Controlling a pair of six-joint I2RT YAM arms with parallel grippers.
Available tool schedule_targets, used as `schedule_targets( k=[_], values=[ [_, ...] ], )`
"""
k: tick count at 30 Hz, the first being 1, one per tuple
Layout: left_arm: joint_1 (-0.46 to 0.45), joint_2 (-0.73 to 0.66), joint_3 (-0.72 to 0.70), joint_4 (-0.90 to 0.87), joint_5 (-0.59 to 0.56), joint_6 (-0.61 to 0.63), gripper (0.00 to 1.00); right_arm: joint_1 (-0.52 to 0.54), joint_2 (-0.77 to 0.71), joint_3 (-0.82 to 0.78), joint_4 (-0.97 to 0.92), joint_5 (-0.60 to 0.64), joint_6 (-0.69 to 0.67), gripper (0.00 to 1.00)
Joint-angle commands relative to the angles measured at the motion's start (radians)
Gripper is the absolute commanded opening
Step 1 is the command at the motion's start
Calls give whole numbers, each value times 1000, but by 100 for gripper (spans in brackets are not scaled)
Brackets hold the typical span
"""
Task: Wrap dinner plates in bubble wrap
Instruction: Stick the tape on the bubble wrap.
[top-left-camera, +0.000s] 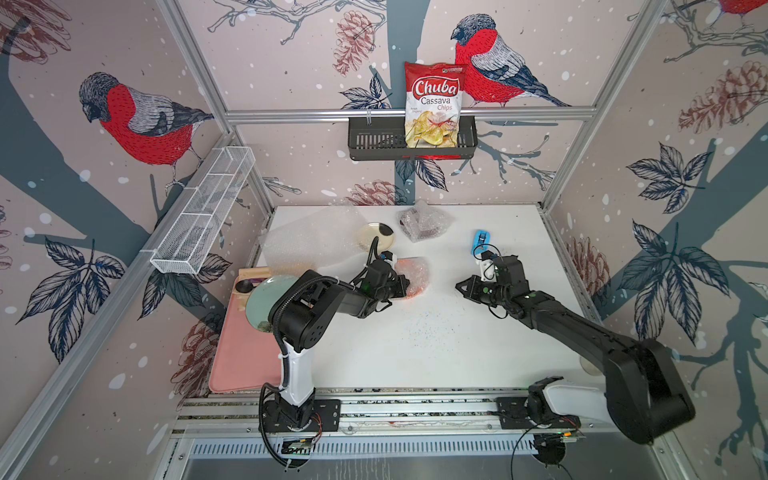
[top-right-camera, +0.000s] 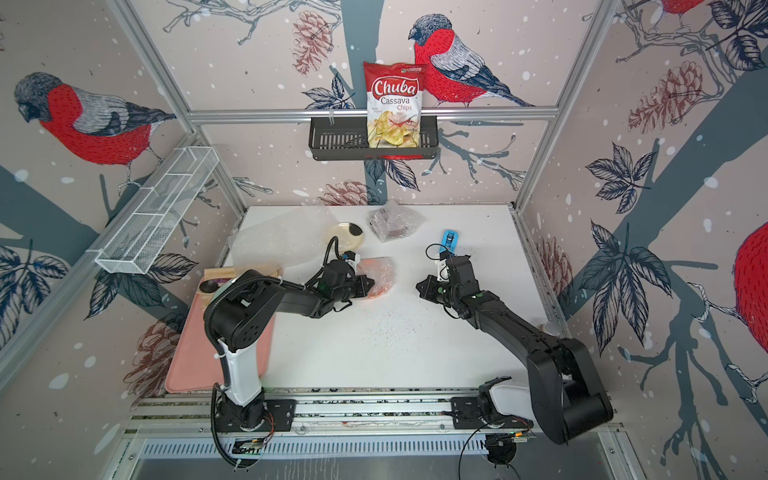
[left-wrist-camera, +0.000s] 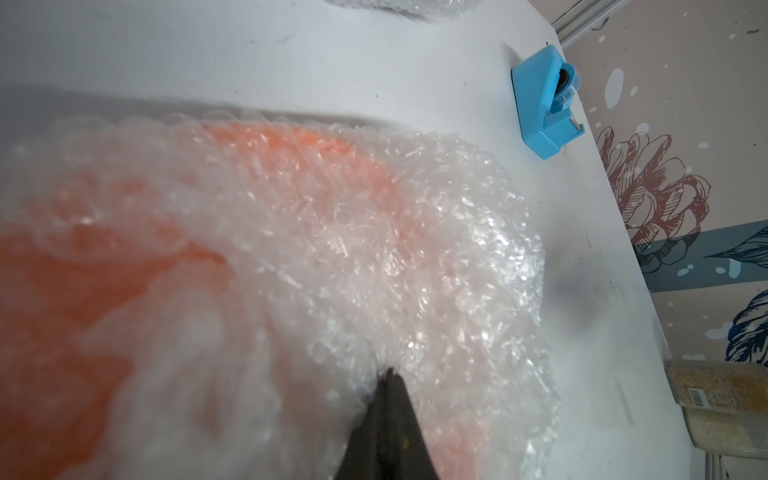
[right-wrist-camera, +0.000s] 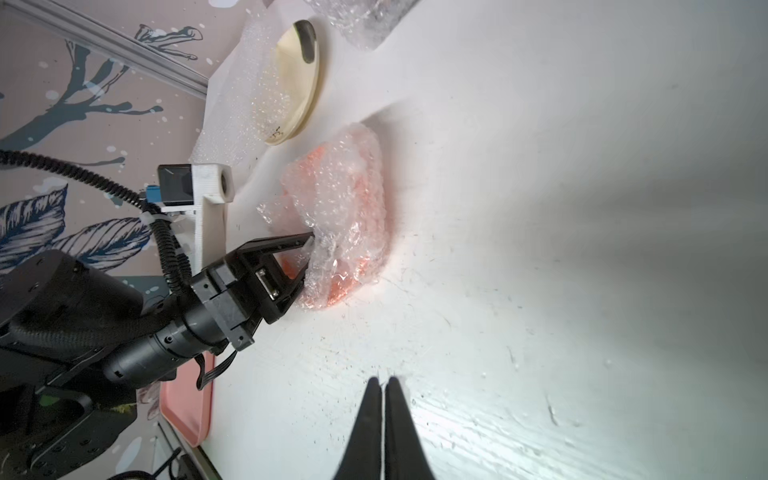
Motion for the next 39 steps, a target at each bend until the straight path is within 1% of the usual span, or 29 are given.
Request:
schedule_targets(
  k=[1,2,3,4,6,9,13,15,17,21,24,28,32,33,35,37,39],
  values=[
    [4,9,-17,-192,-40,60,0,42,97,59,115,-41,-3,34],
    [5,3,-22,-197,-41,74,0,52,124,77,121,-23,-23,40],
    [5,-7,-33,-200,-44,87,0,56,158,92,146,-36,-45,48],
    [4,-17,-46,-196,-47,98,0,55,196,114,162,-77,-67,55],
    [5,-33,-61,-208,-54,112,0,61,270,173,143,-143,-123,58],
    [4,-44,-73,-213,-50,126,0,88,348,245,70,-161,-213,58],
    [1,-54,-92,-206,-35,141,0,101,392,265,57,-215,-246,60],
    [-2,-60,-99,-203,-31,146,0,102,414,278,60,-281,-253,58],
    [-3,-65,-108,-199,-23,152,0,110,437,312,54,-331,-255,53],
    [-9,-63,-122,-200,-32,165,0,132,481,388,46,-365,-255,41],
    [-10,-57,-126,-199,-29,170,0,139,525,435,55,-406,-238,37],
    [-11,-58,-130,-196,-24,183,0,152,600,518,38,-392,-221,36],
    [-11,-70,-151,-169,-13,193,0,152,689,606,21,-272,-126,35],
    [-11,-72,-156,-165,-13,193,0,152,706,622,16,-250,-103,36],
    [-12,-73,-163,-163,-14,193,0,151,732,659,-21,-199,-77,42],
    [-11,-72,-168,-162,-11,193,0,150,724,678,-51,-137,-64,46],
    [-10,-73,-171,-159,-7,193,0,143,692,678,-60,-133,-57,49]
  ],
)
